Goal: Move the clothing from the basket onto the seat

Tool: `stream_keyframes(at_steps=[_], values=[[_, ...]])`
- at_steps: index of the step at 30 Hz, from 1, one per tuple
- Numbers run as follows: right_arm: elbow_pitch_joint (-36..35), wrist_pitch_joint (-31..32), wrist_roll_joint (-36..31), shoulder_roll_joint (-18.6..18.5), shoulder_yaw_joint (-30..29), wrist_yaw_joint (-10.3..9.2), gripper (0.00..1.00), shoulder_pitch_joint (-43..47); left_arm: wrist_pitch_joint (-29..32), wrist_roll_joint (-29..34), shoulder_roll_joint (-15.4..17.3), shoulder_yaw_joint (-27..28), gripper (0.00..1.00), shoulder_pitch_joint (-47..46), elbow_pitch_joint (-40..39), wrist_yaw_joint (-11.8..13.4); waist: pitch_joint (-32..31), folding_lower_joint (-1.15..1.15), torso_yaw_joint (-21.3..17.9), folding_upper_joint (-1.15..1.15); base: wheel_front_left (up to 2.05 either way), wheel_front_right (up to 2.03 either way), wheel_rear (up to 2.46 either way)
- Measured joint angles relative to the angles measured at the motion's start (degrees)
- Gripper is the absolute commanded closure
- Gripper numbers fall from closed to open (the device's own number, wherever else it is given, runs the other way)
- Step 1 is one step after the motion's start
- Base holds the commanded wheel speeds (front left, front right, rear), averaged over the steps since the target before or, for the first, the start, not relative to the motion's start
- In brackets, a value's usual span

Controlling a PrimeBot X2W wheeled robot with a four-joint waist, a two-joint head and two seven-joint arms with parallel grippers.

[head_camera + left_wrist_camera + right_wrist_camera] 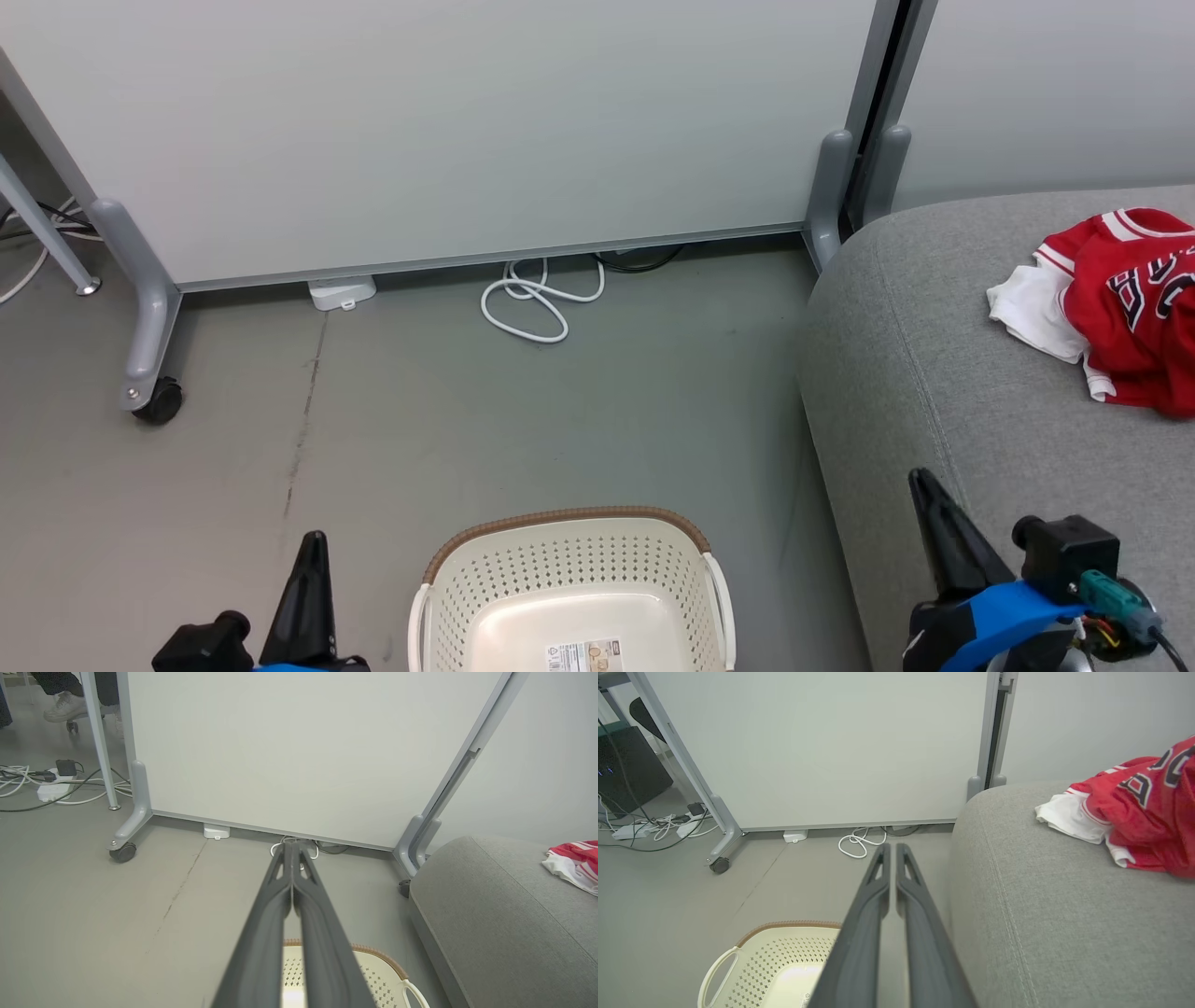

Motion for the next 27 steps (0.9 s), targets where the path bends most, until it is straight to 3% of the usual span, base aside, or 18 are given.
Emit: stream_keyframes(at_steps=[3,27], values=[[1.5,0.1,0.3,0.1,0.0,0.00,1.00,0.5,0.1,-0.3,-0.3,-0.1,1.00,0.7,1.3,0.0,0.0,0.00,0.0,0.00,0.00,0.00,0.00],[3.1,2.5,25.0,0.1,-1.7,0.00,1.00,-0.2,6.5,-21.7,-1.0,2.3,1.00,-0.8,0.2,-0.2,-0.3,0.00,-0.4,0.00,0.00,0.00,0.00]])
